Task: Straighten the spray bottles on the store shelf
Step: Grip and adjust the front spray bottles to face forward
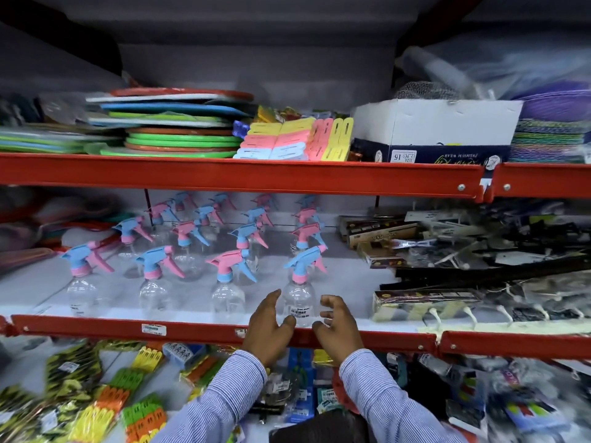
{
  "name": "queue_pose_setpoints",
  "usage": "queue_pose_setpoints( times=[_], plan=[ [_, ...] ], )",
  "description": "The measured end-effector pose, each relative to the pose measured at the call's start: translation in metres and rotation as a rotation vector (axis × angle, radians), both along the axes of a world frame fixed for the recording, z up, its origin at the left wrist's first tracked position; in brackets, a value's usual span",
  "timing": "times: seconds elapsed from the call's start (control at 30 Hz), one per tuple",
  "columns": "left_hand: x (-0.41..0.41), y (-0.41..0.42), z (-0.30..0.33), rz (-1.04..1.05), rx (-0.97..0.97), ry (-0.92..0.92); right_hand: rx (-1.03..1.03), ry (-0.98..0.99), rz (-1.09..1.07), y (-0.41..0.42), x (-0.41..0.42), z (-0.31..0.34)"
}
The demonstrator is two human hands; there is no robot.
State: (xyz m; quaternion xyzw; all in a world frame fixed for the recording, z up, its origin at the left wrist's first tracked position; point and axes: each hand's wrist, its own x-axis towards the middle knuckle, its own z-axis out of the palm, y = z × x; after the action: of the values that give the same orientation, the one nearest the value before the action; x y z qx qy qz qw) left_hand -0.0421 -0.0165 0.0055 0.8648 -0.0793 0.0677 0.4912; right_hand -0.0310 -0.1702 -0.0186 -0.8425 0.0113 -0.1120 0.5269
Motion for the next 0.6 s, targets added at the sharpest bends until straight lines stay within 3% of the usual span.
queue_pose_setpoints(
  times=[0.17, 0.6],
  plan=[
    [-0.0033, -0.0025, 0.0014, -0.024, -0.003, 0.012, -0.061, 0.096, 0.084, 0.0025, 0.0050, 0.0078],
    [-0.0006, 0.0043, 0.0052, -0.075, -0.001, 0.053, -0.046, 0.043, 0.019, 0.0080, -0.0024, 0.0025]
  ],
)
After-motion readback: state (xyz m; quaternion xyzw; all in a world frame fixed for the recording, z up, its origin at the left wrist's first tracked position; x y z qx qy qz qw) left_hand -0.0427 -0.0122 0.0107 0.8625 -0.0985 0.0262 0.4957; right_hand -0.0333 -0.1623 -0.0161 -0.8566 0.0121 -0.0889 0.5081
